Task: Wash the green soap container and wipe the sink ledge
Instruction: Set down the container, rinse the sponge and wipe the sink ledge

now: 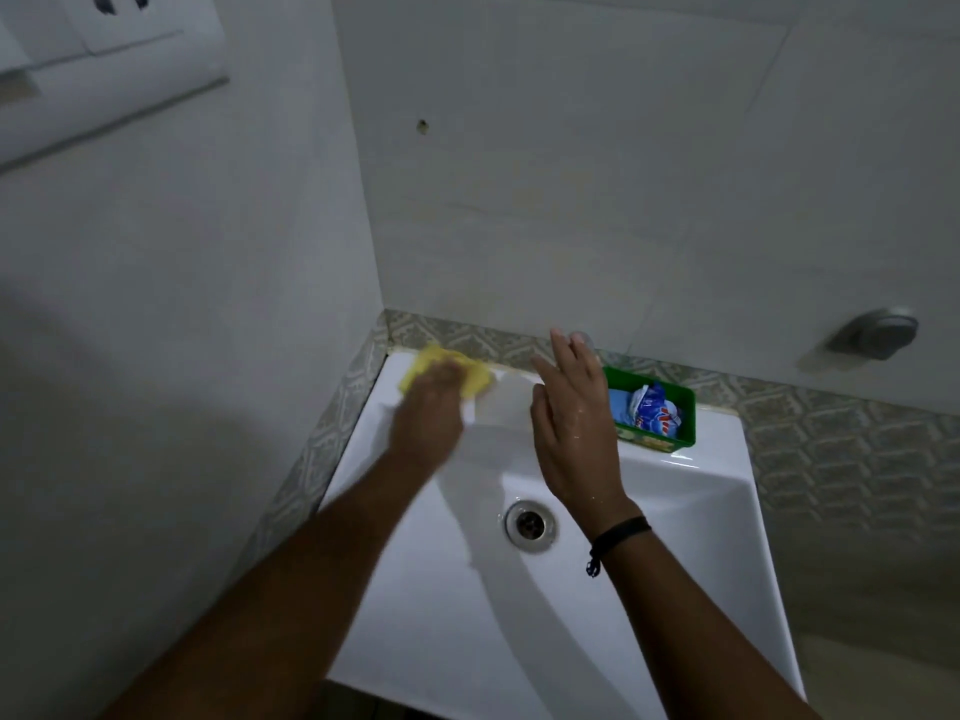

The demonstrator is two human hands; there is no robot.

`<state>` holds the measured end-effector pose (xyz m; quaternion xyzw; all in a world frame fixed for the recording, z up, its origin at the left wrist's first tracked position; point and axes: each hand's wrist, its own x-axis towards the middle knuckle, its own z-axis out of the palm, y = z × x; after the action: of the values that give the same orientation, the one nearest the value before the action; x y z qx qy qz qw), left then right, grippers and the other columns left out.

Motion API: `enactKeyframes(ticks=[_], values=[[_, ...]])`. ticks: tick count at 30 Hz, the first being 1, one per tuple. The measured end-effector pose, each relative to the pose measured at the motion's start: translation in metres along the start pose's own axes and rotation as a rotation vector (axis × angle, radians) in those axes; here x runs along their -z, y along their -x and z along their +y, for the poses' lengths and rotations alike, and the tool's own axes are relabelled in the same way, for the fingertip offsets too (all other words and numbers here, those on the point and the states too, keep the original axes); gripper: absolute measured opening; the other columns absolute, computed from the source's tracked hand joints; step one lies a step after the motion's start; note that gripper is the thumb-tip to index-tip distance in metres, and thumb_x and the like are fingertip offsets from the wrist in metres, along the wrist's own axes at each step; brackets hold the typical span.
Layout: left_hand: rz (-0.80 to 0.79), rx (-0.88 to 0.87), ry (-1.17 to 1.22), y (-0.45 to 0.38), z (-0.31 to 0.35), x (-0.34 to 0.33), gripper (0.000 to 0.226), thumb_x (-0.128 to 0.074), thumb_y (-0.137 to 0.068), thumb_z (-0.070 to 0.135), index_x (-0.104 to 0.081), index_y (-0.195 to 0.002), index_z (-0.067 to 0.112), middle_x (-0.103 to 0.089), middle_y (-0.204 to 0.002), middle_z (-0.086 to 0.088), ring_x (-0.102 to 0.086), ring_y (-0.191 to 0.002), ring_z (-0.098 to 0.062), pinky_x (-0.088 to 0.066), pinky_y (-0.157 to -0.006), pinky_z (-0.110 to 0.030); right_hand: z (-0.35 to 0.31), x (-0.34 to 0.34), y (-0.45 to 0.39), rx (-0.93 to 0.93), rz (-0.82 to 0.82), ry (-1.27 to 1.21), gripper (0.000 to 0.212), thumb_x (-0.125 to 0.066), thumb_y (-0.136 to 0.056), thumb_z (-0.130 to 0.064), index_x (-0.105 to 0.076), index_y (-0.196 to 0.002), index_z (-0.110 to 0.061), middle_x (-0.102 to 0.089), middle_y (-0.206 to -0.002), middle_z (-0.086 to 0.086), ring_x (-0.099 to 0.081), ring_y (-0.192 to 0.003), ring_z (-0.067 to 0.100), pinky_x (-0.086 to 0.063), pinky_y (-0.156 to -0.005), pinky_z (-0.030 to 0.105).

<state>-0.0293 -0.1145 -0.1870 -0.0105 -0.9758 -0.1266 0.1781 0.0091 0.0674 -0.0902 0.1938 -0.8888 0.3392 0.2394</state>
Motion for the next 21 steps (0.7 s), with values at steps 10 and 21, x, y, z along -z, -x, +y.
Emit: enactKeyframes(ticks=[10,21], values=[[-0.181,0.031,0.085,0.033,0.049,0.03,0.045,-0.037,-0.087,0.006,-0.062,-0.122,-0.003,-0.061,-0.127,-0.023,-0.063,-0.112,-0.038,-0.055,-0.085,-0.044,0.001,0.007,0.001,-0.005,-0.014,-0.121,0.044,-0.031,-0.09,-0.011,-0.056,-0.125,-0.001,-0.04,-0.148,0.014,-0.023,-0.142,0.027,-0.019,-0.116,0.041],[-0.556,0.901,1.628,0.066,0.178,0.051,0.019,-0.051,-0.096,0.012,-0.064,-0.11,0.005,-0.07,-0.094,-0.012,-0.067,-0.084,-0.023,-0.055,-0.064,-0.03,0.043,0.031,0.11,-0.435,0.096,-0.216,0.054,-0.051,-0.09,-0.046,-0.044,-0.138,-0.022,-0.05,-0.14,0.001,-0.044,-0.127,0.01,-0.04,-0.104,0.041]])
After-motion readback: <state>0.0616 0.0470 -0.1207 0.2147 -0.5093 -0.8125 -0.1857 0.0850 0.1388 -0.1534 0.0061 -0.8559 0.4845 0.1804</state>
